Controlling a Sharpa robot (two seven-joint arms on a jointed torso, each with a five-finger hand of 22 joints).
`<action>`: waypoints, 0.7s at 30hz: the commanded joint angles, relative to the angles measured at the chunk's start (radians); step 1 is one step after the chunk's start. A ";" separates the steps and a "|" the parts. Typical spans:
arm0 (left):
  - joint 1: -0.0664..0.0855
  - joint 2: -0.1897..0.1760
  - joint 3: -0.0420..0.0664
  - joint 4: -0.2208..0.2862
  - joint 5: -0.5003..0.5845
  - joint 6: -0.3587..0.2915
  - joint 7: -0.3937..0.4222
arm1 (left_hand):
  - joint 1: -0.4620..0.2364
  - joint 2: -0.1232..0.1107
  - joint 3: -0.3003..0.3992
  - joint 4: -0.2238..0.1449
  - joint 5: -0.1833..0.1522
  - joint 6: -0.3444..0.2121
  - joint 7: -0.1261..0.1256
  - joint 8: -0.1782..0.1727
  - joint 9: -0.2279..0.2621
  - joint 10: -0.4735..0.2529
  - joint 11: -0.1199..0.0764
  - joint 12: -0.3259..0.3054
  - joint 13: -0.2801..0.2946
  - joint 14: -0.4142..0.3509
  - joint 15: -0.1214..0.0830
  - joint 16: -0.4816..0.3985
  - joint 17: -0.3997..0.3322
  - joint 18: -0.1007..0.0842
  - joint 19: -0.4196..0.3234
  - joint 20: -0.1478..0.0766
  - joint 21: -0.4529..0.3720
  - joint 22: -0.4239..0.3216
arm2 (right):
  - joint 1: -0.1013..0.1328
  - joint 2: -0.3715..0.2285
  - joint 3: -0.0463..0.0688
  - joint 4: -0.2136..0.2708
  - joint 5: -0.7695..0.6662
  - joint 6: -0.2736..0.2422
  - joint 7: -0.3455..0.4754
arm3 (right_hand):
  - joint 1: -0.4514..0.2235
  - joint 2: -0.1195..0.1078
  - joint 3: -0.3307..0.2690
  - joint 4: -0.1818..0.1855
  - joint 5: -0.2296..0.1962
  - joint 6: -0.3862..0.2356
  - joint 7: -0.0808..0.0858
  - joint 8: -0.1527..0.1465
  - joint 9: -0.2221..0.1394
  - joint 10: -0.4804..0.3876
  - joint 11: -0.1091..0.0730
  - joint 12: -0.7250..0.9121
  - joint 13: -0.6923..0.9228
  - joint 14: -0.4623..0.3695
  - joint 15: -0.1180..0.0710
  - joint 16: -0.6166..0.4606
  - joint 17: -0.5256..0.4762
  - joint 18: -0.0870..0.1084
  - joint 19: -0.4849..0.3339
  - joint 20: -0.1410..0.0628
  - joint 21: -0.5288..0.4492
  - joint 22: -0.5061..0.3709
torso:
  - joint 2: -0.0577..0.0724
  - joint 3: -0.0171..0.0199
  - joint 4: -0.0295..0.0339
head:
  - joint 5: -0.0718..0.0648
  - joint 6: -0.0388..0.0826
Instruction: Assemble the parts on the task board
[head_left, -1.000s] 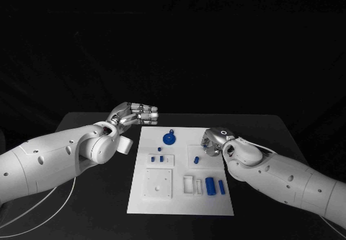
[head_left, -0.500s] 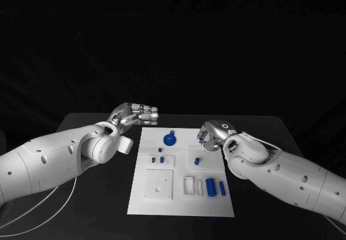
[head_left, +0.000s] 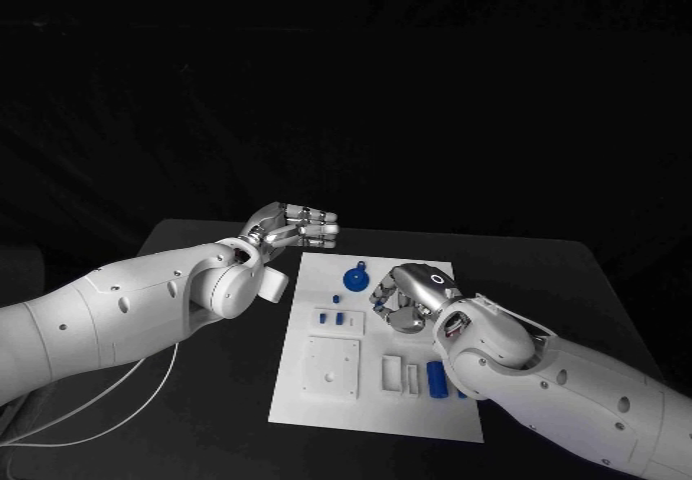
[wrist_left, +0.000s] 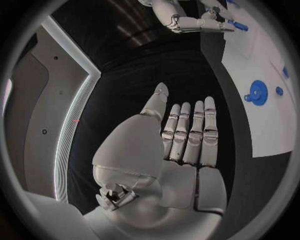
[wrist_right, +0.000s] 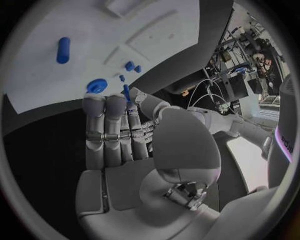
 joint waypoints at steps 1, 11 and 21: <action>0.001 0.007 0.001 0.000 0.014 -0.023 0.018 | -0.003 0.009 0.003 0.001 0.001 0.007 0.001 -0.001 -0.001 0.004 0.006 0.000 0.000 0.005 0.000 -0.001 0.000 0.001 0.009 0.001 0.006 -0.001 | -0.020 0.015 -0.005 0.005 0.013 -0.033 0.038 | 0.006 0.002 0.002 0.006 0.000 0.005 0.001 0.006 0.001 0.022 -0.015 0.007 0.002 0.002 -0.005 -0.005 0.002 0.019 0.017 -0.005 0.002 0.030 | 0.001 -0.0001 0.0002 | 0.031 -0.007; 0.001 0.029 0.001 -0.005 0.016 -0.034 0.019 | -0.002 0.011 0.004 0.001 0.002 0.008 0.000 -0.002 -0.001 0.005 0.006 0.000 0.000 0.006 -0.001 -0.001 -0.001 0.001 0.010 0.000 0.006 -0.001 | -0.080 0.062 -0.024 -0.021 -0.015 -0.047 0.057 | 0.006 0.002 0.002 0.005 0.000 0.004 0.001 0.006 0.001 0.021 -0.014 0.007 0.001 0.002 -0.004 -0.006 0.002 0.021 0.017 -0.004 0.001 0.030 | 0.001 -0.0003 0.0014 | 0.087 -0.026; 0.001 0.041 0.001 -0.008 0.017 -0.033 0.016 | -0.002 0.013 0.006 0.002 0.002 0.009 0.000 -0.001 -0.001 0.005 0.006 0.000 0.000 0.005 0.000 -0.001 -0.001 0.001 0.009 0.000 0.006 -0.001 | -0.108 0.096 -0.052 -0.059 -0.052 -0.056 0.055 | 0.007 0.002 0.003 0.003 0.000 0.005 0.001 0.006 0.001 0.021 -0.014 0.007 0.002 0.004 -0.004 -0.008 0.002 0.024 0.019 -0.004 -0.001 0.029 | 0.001 0.0005 0.0023 | 0.104 -0.039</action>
